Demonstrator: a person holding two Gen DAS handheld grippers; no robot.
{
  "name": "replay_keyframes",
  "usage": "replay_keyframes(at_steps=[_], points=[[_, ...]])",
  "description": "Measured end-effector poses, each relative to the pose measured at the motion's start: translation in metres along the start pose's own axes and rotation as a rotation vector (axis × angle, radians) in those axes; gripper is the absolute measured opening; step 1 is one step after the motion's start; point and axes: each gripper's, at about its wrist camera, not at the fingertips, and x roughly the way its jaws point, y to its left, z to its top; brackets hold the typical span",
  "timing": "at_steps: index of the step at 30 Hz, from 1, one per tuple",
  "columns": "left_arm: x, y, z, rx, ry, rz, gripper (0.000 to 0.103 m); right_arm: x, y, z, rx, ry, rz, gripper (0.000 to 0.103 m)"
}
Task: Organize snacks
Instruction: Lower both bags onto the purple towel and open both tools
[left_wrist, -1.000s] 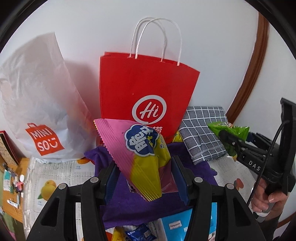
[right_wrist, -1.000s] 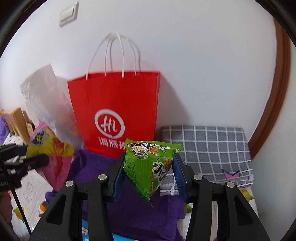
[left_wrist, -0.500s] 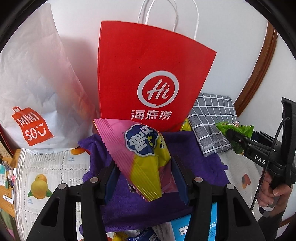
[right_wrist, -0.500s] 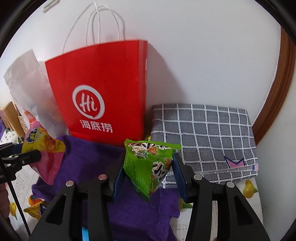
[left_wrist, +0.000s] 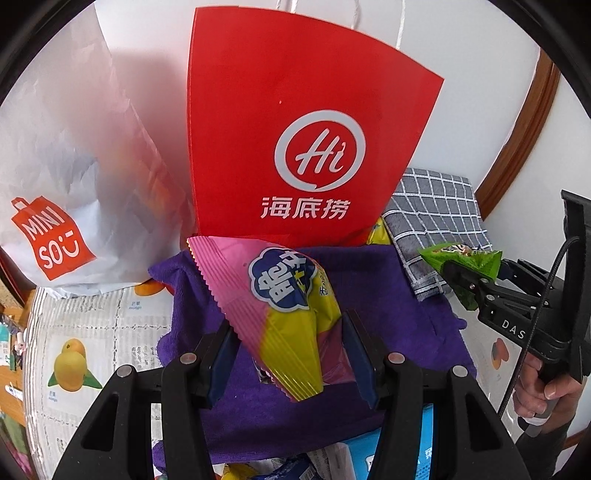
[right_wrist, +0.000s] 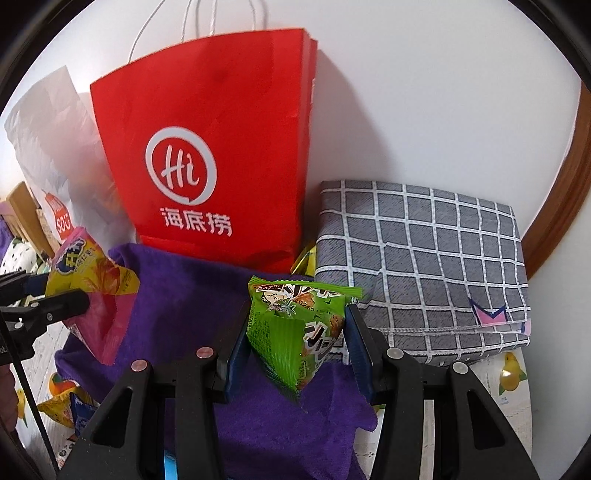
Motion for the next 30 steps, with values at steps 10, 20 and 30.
replay_keyframes(at_steps=[10,20,30], points=[[0.012,0.002,-0.002,0.0,0.039,0.032,0.053,0.011,-0.001,-0.004,0.005,0.062,-0.008,0.048],[0.026,0.007,-0.005,-0.006,0.093,0.064,0.053,0.024,0.009,-0.009,-0.025,0.121,0.008,0.048],[0.037,0.008,-0.008,-0.006,0.135,0.081,0.053,0.032,0.015,-0.014,-0.048,0.156,0.01,0.048]])
